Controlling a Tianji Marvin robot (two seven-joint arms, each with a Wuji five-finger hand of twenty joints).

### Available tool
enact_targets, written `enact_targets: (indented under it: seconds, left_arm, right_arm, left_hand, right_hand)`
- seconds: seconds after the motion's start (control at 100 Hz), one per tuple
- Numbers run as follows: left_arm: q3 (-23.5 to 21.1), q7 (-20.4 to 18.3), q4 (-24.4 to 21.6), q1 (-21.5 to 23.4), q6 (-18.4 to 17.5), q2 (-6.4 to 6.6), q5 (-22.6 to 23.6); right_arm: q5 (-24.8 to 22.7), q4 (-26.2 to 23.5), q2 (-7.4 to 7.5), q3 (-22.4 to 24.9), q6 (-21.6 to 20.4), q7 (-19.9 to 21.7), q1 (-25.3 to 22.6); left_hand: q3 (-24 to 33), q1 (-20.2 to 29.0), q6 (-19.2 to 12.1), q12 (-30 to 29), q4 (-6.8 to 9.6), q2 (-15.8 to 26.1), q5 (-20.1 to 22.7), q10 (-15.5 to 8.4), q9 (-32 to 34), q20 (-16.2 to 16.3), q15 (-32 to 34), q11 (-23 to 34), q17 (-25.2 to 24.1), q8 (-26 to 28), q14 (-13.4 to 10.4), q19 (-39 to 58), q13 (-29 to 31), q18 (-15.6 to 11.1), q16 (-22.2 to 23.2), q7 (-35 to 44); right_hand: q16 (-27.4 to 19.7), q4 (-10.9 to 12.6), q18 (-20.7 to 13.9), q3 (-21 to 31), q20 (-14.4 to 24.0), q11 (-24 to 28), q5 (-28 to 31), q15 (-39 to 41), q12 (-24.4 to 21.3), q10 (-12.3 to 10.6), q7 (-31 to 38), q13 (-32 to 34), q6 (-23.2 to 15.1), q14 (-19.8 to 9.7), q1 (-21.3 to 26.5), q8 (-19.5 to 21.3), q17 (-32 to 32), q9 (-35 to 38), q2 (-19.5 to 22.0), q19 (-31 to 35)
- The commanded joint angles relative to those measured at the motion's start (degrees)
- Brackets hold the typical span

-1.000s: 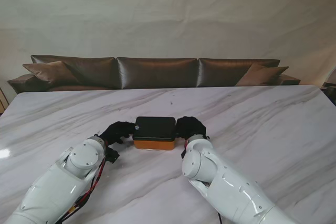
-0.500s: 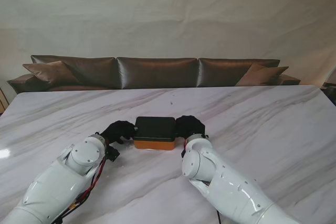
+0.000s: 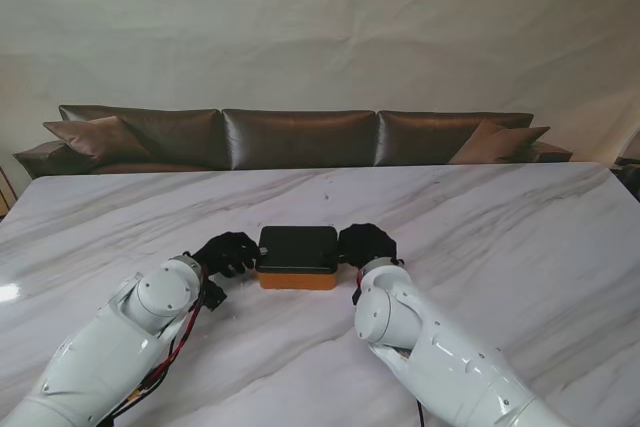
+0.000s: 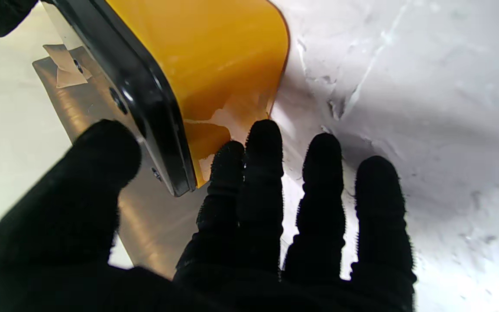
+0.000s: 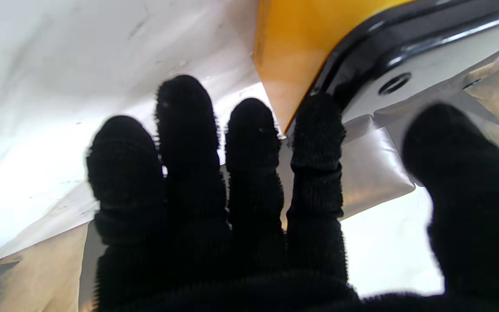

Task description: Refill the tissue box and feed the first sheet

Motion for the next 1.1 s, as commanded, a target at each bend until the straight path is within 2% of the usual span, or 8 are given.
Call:
enact_targets:
  seconds: [0.0, 0.06, 0.2, 0.22, 0.36, 0.47, 0.77, 1.09]
  left_arm:
    - [-0.3, -2.2, -0.9, 0.9, 0.8, 0.41, -0.2]
    - [-0.8, -3.1, -1.4, 1.0, 1.3, 0.66, -0.4]
    - [-1.0, -3.4, -1.7, 0.7, 1.7, 0.81, 0.0]
    - [-1.0, -3.3, -1.6, 0.6, 1.8, 0.76, 0.0]
    - [-0.5, -1.8, -0.1, -0.8, 2.0, 0.04, -0.7]
    - [0.2, -1.1, 1.6, -2.3, 2.1, -0.48, -1.3]
    - [2.9, 0.5, 7.8, -6.2, -0.5, -2.3, -3.9]
    - [5.6, 1.0, 13.9, -9.4, -3.2, -4.06, -6.2]
  right_arm:
    - [-0.9, -1.0, 0.85, 0.5, 0.6, 1.6, -0.2]
    - [-1.2, -1.6, 1.24, 1.0, 1.0, 2.5, -0.3]
    - [-1.0, -1.9, 1.43, 1.8, 1.5, 3.0, -0.1]
    - [-1.1, -1.8, 1.43, 1.9, 1.6, 3.0, 0.0]
    - [-1.3, -1.0, 1.22, 1.6, 2.2, 2.9, 1.3]
    - [-0.3, 0.7, 0.9, 0.8, 2.0, 3.4, 3.1]
    - [2.5, 6.4, -0.15, -2.0, -0.2, 4.6, 7.2]
    - [4.1, 8.9, -1.12, -4.0, -1.9, 4.7, 9.0]
  left_hand:
    - [-3.9, -2.1, -4.8, -0.6, -1.63, 1.6, 1.1, -1.0, -2.0, 0.3, 0.3, 0.1, -1.2, 1.5, 4.0, 2.6, -0.2, -0.9, 0.1, -0.5]
    - [-8.2, -1.5, -4.3, -0.6, -1.75, 2.2, 0.9, -0.6, -2.6, 0.2, -0.3, -0.5, -1.5, 1.4, 4.3, 2.4, -0.7, -0.8, 0.1, -1.5]
    - [-10.5, -3.1, -3.8, -0.7, -2.33, 3.5, 0.8, -0.2, -3.1, 0.1, -0.8, -1.0, -1.6, 1.1, 4.6, 2.2, -1.1, -0.7, 0.0, -2.4]
    - [-16.9, -0.3, -3.6, -0.4, -1.66, 5.3, 0.8, -0.1, -3.2, 0.1, -0.8, -1.1, -1.6, 1.6, 4.7, 2.2, -1.1, -0.7, 0.1, -2.7]
    - [-19.6, 0.6, -3.7, 0.1, -1.3, 6.5, 1.0, 0.2, -3.0, 0.5, -0.3, -0.2, -1.2, 2.5, 5.4, 3.0, -1.1, -0.4, 0.5, -1.6]
    - [-19.9, 1.0, -4.0, 0.6, -1.1, 7.0, 0.9, 0.2, -2.7, 0.7, 0.2, 0.7, -1.2, 3.6, 5.6, 3.4, -0.9, -0.3, 0.7, 0.0]
    - [-20.0, 1.7, -4.2, 1.3, -0.53, 8.7, 1.7, 0.4, -1.6, 1.3, 1.6, 2.1, -0.4, 5.0, 6.1, 4.5, 0.0, 0.1, 1.1, 1.9]
    - [-18.9, 3.2, -4.6, 1.9, 0.15, 9.6, 2.1, 0.1, -0.7, 1.8, 2.8, 3.3, 0.1, 6.5, 6.3, 5.4, 0.6, 0.3, 1.5, 3.7]
  right_hand:
    - [0.8, 6.2, -2.2, -4.6, 1.0, 1.5, 1.6, 2.8, 1.6, -0.9, -4.4, 1.0, -0.4, 1.3, -5.0, 5.5, -0.4, 0.7, 3.9, 3.2]
    - [1.0, 8.8, -1.9, -1.5, 1.0, 2.1, 0.8, 3.2, 2.5, -0.9, -5.4, 0.7, 0.2, 1.9, -10.4, 6.9, -0.4, 0.1, 2.6, 3.6]
    - [1.6, 8.4, -1.1, 0.5, 1.1, 5.3, -0.1, 5.0, 5.5, -1.0, -5.0, 1.1, 0.7, 2.8, -15.4, 8.5, -0.1, -0.5, 4.7, 5.2]
    - [1.8, 8.2, -1.2, 0.6, 1.2, 6.0, -0.1, 5.6, 6.2, -1.4, -4.5, 1.3, 0.3, 2.7, -15.4, 9.2, 0.1, -0.4, 4.8, 5.6]
    - [2.8, 7.7, -2.0, -1.2, 2.0, 11.5, -0.2, 9.0, 12.9, -3.3, -0.1, 1.6, -2.6, 1.6, -10.8, 15.4, 0.2, 0.3, 5.8, 8.0]
    - [3.4, 8.2, -2.3, -2.7, 2.9, 13.9, 0.0, 10.7, 16.3, -3.9, 1.8, 1.2, -4.0, 1.1, -7.2, 18.0, -0.3, 0.7, 6.0, 8.9]
    - [3.7, 7.0, -2.2, -4.1, 3.7, 15.6, 1.0, 12.0, 18.9, -4.7, 5.7, 1.0, -7.0, 0.6, -2.5, 18.1, -0.6, 1.6, 6.8, 9.3]
    - [3.8, 7.8, -2.6, -4.9, 4.3, 16.8, 2.1, 13.1, 19.9, -5.4, 10.2, 1.3, -8.6, 0.1, 1.1, 21.3, -0.5, 2.4, 7.3, 9.8]
